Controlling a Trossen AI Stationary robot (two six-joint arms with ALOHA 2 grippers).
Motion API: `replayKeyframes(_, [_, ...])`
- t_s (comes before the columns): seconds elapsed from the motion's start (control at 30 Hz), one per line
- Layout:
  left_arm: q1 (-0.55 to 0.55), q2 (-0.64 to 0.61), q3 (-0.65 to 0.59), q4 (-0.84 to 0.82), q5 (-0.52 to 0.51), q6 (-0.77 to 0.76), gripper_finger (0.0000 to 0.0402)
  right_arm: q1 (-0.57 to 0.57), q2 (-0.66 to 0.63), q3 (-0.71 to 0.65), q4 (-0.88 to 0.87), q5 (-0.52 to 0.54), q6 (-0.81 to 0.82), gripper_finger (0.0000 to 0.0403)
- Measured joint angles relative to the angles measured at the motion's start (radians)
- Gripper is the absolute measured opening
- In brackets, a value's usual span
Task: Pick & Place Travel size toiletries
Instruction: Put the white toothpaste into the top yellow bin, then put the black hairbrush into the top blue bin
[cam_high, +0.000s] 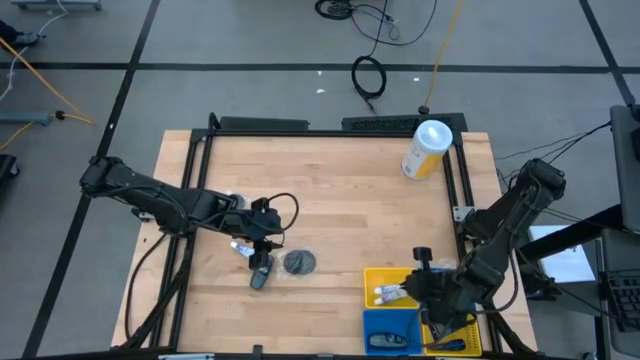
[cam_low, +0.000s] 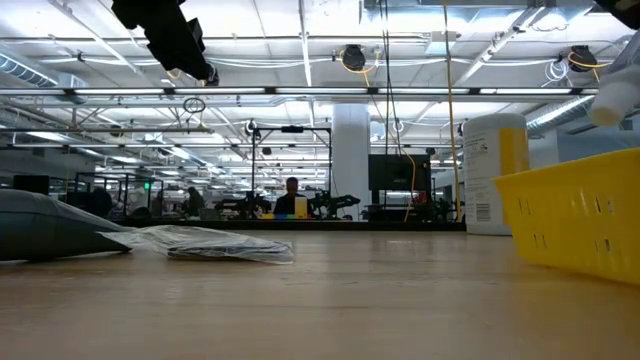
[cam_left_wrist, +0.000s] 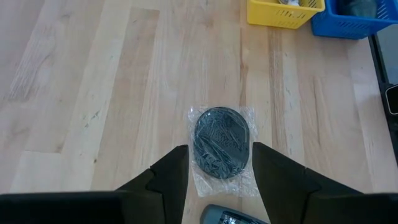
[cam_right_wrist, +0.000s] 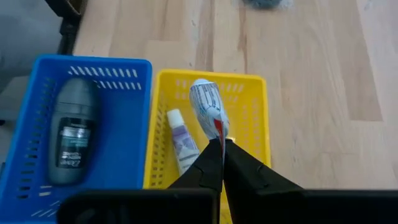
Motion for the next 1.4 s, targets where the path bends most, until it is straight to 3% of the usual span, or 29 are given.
replayKeyframes(0.63, [0.000, 0.000, 0.000, 0.000, 0.000, 0.000, 0.0175, -0.001, 0.009, -0.001, -0.003, -0.003, 0.025, 0.0007])
replayKeyframes(0.9, [0.000, 0.000, 0.000, 0.000, 0.000, 0.001, 0.0175, -0.010, 0.009, -0.090, 0.058, -0.001, 0.079, 0.0021])
replayKeyframes(1.4, [0.000, 0.000, 0.000, 0.003, 0.000, 0.001, 0.0175, -0.042, -0.038, -0.101, 0.107, 0.001, -0.002, 0.0091])
